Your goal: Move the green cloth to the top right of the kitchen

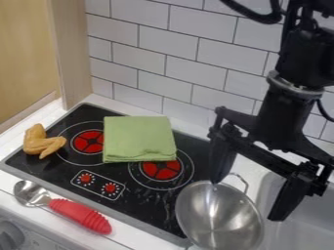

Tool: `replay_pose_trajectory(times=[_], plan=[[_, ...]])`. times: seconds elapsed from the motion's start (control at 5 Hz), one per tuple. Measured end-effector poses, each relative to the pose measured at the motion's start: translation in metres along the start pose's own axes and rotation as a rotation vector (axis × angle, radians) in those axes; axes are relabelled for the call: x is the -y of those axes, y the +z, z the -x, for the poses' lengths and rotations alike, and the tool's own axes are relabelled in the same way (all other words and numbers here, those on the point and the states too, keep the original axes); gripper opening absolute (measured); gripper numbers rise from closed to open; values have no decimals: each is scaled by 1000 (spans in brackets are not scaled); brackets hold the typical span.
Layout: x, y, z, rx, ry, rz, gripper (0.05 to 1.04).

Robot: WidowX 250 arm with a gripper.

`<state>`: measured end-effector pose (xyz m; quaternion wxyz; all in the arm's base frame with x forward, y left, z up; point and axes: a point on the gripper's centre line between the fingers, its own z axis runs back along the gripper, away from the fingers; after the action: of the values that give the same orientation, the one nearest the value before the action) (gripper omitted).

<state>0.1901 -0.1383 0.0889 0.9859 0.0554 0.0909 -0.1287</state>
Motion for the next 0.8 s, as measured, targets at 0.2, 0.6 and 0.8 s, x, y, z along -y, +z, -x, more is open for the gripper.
replay_pose_trajectory(times=[0.2,0.6,0.8], plan=[[-5,-13,9,-56,11,-12,999],[-66,-7,-1,-46,356,86,999],[-113,-12,-11,0,553,135,999]])
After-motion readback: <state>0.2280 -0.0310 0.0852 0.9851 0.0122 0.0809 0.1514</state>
